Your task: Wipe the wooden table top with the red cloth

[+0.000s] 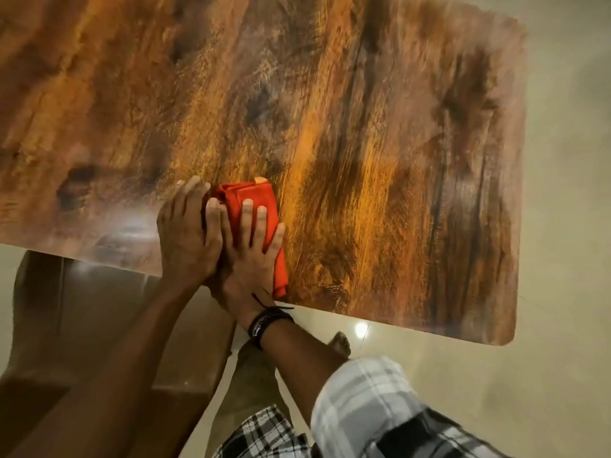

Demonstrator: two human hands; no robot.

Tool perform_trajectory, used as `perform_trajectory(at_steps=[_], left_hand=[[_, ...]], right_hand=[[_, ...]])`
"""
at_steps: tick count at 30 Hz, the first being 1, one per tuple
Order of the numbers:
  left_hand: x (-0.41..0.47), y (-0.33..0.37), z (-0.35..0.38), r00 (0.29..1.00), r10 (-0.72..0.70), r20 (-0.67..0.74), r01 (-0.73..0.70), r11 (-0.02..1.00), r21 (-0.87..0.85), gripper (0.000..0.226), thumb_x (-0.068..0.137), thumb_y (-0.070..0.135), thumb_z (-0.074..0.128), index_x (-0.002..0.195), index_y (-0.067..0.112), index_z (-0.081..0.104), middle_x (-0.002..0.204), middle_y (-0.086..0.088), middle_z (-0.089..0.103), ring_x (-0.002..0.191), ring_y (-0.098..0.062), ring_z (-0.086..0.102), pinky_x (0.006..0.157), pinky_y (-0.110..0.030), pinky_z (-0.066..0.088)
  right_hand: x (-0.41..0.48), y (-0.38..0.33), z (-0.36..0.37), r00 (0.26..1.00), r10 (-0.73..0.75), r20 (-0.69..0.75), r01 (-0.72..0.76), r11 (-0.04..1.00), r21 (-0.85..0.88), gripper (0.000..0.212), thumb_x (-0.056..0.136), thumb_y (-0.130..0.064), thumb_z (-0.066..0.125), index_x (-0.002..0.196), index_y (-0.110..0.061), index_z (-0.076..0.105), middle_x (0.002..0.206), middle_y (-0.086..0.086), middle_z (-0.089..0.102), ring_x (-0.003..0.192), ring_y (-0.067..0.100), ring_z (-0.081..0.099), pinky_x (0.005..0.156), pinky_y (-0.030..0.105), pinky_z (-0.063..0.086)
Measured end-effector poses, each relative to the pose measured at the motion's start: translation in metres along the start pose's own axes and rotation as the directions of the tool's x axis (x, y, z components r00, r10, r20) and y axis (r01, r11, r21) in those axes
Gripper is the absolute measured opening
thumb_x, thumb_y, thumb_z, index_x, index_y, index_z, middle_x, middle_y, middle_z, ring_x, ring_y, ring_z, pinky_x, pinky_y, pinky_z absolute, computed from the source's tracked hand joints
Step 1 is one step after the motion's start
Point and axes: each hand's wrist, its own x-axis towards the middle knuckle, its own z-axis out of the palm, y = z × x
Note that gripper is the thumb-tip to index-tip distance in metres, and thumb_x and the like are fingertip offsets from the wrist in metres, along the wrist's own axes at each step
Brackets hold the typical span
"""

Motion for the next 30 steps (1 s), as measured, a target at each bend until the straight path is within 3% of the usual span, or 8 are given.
perform_trajectory(at_steps=[2, 5, 9, 13, 16, 21, 25, 30], left_hand=[[0.014, -0.007, -0.007, 1.0, 0.016, 0.012, -0.016, 1.0, 0.0, 0.055, 0.104, 0.04, 0.022, 0.14, 0.008, 0.048, 0.151, -0.012, 0.044, 0.146, -0.026, 0.032, 0.12, -0.044, 0.023], [0.032, -0.008, -0.009, 0.998, 0.042, 0.056, -0.043, 0.999, 0.016, 0.056, 0.104, 0.041, 0.021, 0.141, 0.009, 0.047, 0.152, -0.01, 0.043, 0.146, -0.024, 0.031, 0.12, -0.044, 0.022], [0.039, 0.014, 0.005, 0.981, 0.112, 0.159, -0.108, 0.994, -0.032, 0.054, 0.104, 0.041, 0.024, 0.143, 0.011, 0.046, 0.155, -0.008, 0.04, 0.149, -0.023, 0.026, 0.121, -0.046, 0.019], [0.033, 0.049, 0.032, 0.949, 0.186, 0.256, -0.177, 0.983, -0.059, 0.054, 0.104, 0.041, 0.024, 0.143, 0.012, 0.047, 0.156, -0.006, 0.04, 0.149, -0.023, 0.025, 0.121, -0.05, 0.02], [0.024, 0.08, 0.053, 0.906, 0.256, 0.338, -0.246, 0.967, -0.072, 0.056, 0.103, 0.043, 0.023, 0.144, 0.012, 0.046, 0.156, -0.007, 0.039, 0.15, -0.023, 0.024, 0.121, -0.052, 0.021], [0.019, 0.131, 0.085, 0.831, 0.331, 0.447, -0.343, 0.938, -0.057, 0.057, 0.103, 0.044, 0.022, 0.149, 0.014, 0.04, 0.161, -0.004, 0.031, 0.152, -0.021, 0.016, 0.124, -0.047, 0.009], [0.027, 0.163, 0.114, 0.845, 0.328, 0.422, -0.345, 0.938, -0.038, 0.055, 0.104, 0.042, 0.025, 0.147, 0.013, 0.042, 0.16, -0.005, 0.033, 0.152, -0.022, 0.018, 0.124, -0.047, 0.008], [0.073, 0.197, 0.144, 0.878, 0.321, 0.354, -0.351, 0.936, 0.022, 0.054, 0.106, 0.041, 0.025, 0.15, 0.011, 0.034, 0.161, -0.008, 0.028, 0.152, -0.025, 0.014, 0.124, -0.05, 0.007]], right_hand=[[0.012, -0.018, 0.002, 1.0, -0.007, -0.024, 0.006, 1.0, -0.029, 0.102, 0.088, -0.073, 0.039, 0.157, -0.019, -0.015, 0.166, 0.018, 0.003, 0.153, 0.04, 0.003, 0.117, 0.066, 0.018], [0.018, -0.017, 0.003, 0.998, -0.058, -0.009, 0.058, 0.998, -0.028, 0.1, 0.091, -0.069, 0.041, 0.155, -0.021, -0.02, 0.167, 0.013, -0.003, 0.154, 0.036, -0.004, 0.118, 0.065, 0.006], [0.012, 0.01, -0.005, 0.995, -0.095, 0.006, 0.095, 0.995, -0.014, 0.08, 0.097, -0.059, 0.041, 0.158, -0.028, 0.001, 0.168, 0.006, 0.0, 0.154, 0.03, -0.007, 0.117, 0.065, -0.012], [-0.015, 0.077, -0.019, 0.992, 0.114, -0.05, -0.111, 0.992, 0.066, 0.061, 0.101, -0.053, 0.036, 0.158, -0.036, 0.018, 0.168, -0.001, 0.006, 0.155, 0.022, -0.001, 0.117, 0.067, -0.006], [-0.05, 0.147, -0.029, 0.963, 0.245, -0.115, -0.238, 0.969, 0.071, 0.057, 0.101, -0.052, 0.035, 0.155, -0.037, 0.026, 0.166, -0.001, 0.015, 0.155, 0.022, 0.007, 0.117, 0.068, 0.002], [-0.11, 0.266, -0.044, 0.899, 0.429, -0.084, -0.426, 0.903, 0.054, 0.058, 0.103, -0.052, 0.019, 0.155, -0.029, 0.031, 0.166, 0.002, 0.019, 0.155, 0.025, 0.009, 0.119, 0.065, 0.0], [-0.135, 0.341, -0.056, 0.876, 0.48, -0.048, -0.479, 0.877, 0.04, 0.059, 0.105, -0.051, 0.015, 0.155, -0.024, 0.033, 0.165, 0.006, 0.022, 0.154, 0.027, 0.013, 0.117, 0.065, 0.014], [-0.088, 0.397, -0.08, 0.861, 0.505, -0.06, -0.494, 0.859, 0.136, 0.06, 0.101, -0.055, 0.021, 0.157, -0.032, 0.026, 0.167, -0.001, 0.012, 0.155, 0.02, 0.004, 0.122, 0.058, 0.003]])
